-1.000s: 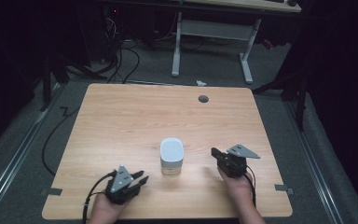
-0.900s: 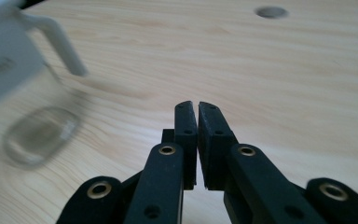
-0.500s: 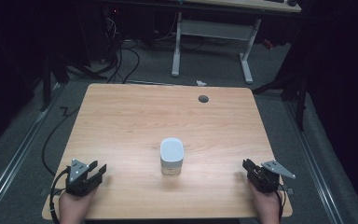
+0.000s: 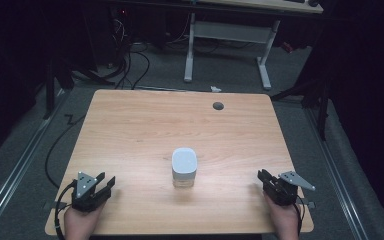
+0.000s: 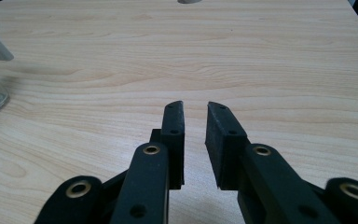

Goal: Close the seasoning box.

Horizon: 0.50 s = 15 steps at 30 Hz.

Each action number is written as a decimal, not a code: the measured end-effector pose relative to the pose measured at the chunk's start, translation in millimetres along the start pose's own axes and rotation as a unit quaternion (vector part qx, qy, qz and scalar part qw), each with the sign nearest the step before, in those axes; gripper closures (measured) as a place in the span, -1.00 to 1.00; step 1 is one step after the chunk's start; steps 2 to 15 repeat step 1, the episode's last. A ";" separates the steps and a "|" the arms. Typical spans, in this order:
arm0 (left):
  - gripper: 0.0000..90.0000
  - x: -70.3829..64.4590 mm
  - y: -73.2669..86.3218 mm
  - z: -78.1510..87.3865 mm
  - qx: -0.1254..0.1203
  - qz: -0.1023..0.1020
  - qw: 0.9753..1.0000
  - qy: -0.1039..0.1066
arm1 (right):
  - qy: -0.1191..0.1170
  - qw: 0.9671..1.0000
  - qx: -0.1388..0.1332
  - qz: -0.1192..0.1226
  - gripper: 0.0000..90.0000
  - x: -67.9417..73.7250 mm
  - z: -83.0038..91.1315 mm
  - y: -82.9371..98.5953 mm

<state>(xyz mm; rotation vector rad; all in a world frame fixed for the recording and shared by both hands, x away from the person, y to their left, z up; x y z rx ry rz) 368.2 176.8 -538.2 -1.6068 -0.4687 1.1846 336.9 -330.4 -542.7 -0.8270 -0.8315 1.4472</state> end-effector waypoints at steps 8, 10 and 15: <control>0.26 0.0 0.0 0.0 0.000 0.000 1.000 0.000 | -0.001 1.000 0.002 0.001 0.70 1.2 -0.3 0.6; 0.26 0.0 0.0 0.0 0.000 0.000 1.000 0.000 | -0.001 1.000 0.002 0.001 0.70 1.2 -0.3 0.6; 0.26 0.0 0.0 0.0 0.000 0.000 1.000 0.000 | -0.001 1.000 0.002 0.001 0.70 1.2 -0.3 0.6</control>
Point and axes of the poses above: each handheld gripper's, and its own axes: z roughly backward along the jaws, y roughly out of its underside, x roughly to its left, the point moved 5 cm from there along -z, roughly forward along the jaws, and after that the axes turned 14 degrees about y, right-handed, at the moved point
